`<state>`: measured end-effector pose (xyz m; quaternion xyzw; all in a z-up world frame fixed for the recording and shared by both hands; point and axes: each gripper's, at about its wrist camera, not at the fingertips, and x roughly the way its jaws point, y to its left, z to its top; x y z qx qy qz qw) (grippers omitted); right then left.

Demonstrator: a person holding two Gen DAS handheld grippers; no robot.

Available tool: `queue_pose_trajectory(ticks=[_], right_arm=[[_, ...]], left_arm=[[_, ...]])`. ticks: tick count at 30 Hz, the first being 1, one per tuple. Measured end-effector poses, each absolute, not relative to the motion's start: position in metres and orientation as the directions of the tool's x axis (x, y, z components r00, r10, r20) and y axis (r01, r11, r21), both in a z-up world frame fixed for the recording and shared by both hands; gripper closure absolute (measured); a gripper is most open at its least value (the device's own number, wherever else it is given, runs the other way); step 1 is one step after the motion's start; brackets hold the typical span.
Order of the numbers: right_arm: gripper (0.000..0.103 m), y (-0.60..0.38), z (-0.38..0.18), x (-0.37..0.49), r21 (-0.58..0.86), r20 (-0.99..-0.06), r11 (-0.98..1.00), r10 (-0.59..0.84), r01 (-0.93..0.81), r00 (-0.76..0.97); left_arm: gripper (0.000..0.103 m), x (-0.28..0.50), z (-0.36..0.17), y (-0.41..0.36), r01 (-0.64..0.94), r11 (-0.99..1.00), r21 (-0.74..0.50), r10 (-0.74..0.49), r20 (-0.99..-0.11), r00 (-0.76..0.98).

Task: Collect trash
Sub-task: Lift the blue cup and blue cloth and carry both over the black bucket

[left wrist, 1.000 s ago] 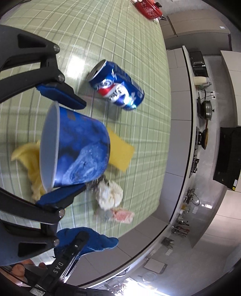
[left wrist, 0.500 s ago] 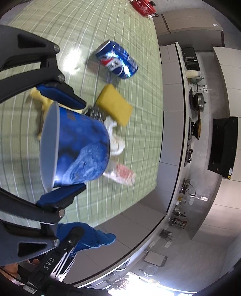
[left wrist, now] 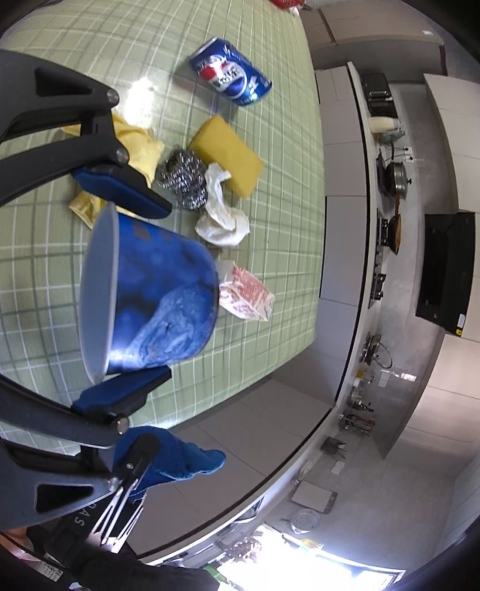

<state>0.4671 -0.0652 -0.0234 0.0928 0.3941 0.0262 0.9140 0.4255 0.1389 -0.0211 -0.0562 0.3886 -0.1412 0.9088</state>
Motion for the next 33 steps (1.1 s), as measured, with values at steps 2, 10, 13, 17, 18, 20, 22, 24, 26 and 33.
queue_pose_trajectory(ticks=[2, 10, 13, 17, 18, 20, 22, 24, 26, 33], right_arm=[[0.06, -0.066, -0.023, 0.468, 0.195, -0.717, 0.98, 0.11, 0.047, 0.688], [0.06, -0.071, -0.018, 0.469, 0.181, -0.716, 0.98, 0.074, 0.082, 0.694], [0.06, -0.078, -0.019, 0.473, 0.175, -0.719, 0.981, 0.069, 0.084, 0.692], [0.06, -0.096, -0.021, 0.475, 0.179, -0.725, 0.98, 0.075, 0.082, 0.685], [0.06, -0.102, -0.022, 0.475, 0.184, -0.727, 0.98, 0.081, 0.079, 0.682], [0.06, -0.115, -0.024, 0.477, 0.19, -0.729, 0.979, 0.094, 0.068, 0.678], [0.06, -0.13, -0.026, 0.479, 0.198, -0.73, 0.979, 0.111, 0.053, 0.675], [0.06, -0.148, -0.027, 0.481, 0.207, -0.73, 0.978, 0.127, 0.04, 0.672], [0.06, -0.167, -0.029, 0.482, 0.214, -0.734, 0.976, 0.14, 0.03, 0.665], [0.06, -0.246, -0.025, 0.473, 0.191, -0.738, 0.981, 0.124, 0.029, 0.664]], left_arm=[[0.022, 0.428, -0.021, 0.136, 0.236, 0.95, -0.207, -0.312, -0.691, 0.652], [0.022, 0.433, -0.014, 0.116, 0.282, 0.94, -0.191, -0.335, -0.671, 0.661], [0.022, 0.435, -0.014, 0.108, 0.286, 0.938, -0.195, -0.34, -0.673, 0.657], [0.022, 0.433, -0.013, 0.086, 0.289, 0.939, -0.188, -0.337, -0.675, 0.657], [0.022, 0.432, -0.013, 0.077, 0.288, 0.939, -0.186, -0.335, -0.676, 0.657], [0.022, 0.431, -0.013, 0.065, 0.284, 0.941, -0.186, -0.332, -0.679, 0.655], [0.022, 0.428, -0.014, 0.047, 0.28, 0.942, -0.185, -0.328, -0.683, 0.653], [0.022, 0.425, -0.015, 0.026, 0.27, 0.947, -0.176, -0.315, -0.687, 0.655], [0.022, 0.423, -0.015, 0.007, 0.261, 0.947, -0.185, -0.314, -0.696, 0.646], [0.022, 0.411, -0.022, -0.062, 0.271, 0.943, -0.193, -0.324, -0.713, 0.622]])
